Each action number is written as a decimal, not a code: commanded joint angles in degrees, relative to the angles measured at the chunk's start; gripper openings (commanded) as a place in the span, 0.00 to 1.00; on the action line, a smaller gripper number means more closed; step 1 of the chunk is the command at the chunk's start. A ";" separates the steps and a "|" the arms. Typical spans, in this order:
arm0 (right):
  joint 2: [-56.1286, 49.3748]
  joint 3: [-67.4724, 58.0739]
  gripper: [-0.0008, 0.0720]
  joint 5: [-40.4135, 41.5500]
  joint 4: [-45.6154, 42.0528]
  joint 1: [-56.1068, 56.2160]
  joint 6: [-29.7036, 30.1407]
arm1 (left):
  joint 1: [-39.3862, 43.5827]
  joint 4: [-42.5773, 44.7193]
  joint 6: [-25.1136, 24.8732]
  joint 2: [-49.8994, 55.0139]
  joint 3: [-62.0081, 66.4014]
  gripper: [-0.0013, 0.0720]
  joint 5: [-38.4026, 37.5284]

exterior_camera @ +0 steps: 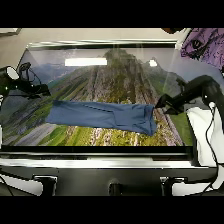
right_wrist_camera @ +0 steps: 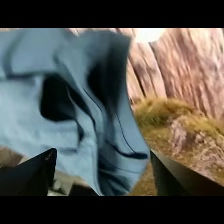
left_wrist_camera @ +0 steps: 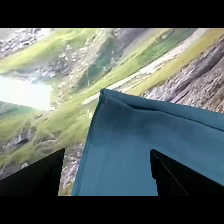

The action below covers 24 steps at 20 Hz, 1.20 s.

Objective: Fold the clothes and pants, and hang the long-sleeved shirts on hangers.

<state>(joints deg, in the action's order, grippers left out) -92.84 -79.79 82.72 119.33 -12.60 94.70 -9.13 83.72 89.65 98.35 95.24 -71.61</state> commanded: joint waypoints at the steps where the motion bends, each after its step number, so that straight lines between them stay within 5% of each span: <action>1: 0.04 6.54 0.91 -0.04 5.42 -4.15 9.35 | 0.28 0.72 0.85 -0.55 0.72 0.86 -1.07; 7: -0.50 16.13 0.92 -11.43 12.50 -3.98 16.33 | 0.39 0.72 0.83 -0.55 0.72 0.86 -1.05; 12: -4.52 16.94 0.92 -12.44 23.02 -3.21 18.69 | 0.39 0.76 0.13 -0.55 0.72 0.86 -0.98; 16: -4.59 16.94 0.89 -13.44 22.99 3.28 19.21 | 0.52 0.72 0.20 -0.55 0.72 0.86 -1.03; 17: -4.52 16.94 0.80 -13.84 22.97 5.05 19.21 | 0.68 0.44 0.24 -0.55 0.72 0.86 -1.03; 18: -4.44 16.87 0.59 -14.10 22.91 6.19 19.10 | 0.81 -0.24 0.24 -0.55 0.72 0.86 -1.05; 20: -3.28 16.50 0.06 -14.10 22.71 6.71 18.53 | 1.29 -3.28 0.17 -0.52 0.72 0.85 -0.85; 21: -2.16 15.56 0.05 -13.86 21.29 6.67 17.20 | 1.68 -5.51 0.17 -0.42 0.70 0.83 -0.42; 22: -0.61 13.94 0.05 -13.70 18.67 6.69 14.53 | 2.14 -7.96 0.15 -0.26 0.70 0.79 0.04; 23: 0.94 11.98 0.05 -13.25 16.02 6.69 10.27 | 2.82 -10.78 0.17 0.02 0.63 0.51 0.66; 24: 2.34 9.46 0.05 -11.89 13.05 6.69 5.95 | 3.72 -13.88 0.15 0.44 0.63 0.14 0.96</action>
<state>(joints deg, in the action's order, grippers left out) -93.65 -66.22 69.25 138.45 -6.50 109.25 -6.87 77.56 89.84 98.24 95.90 -71.83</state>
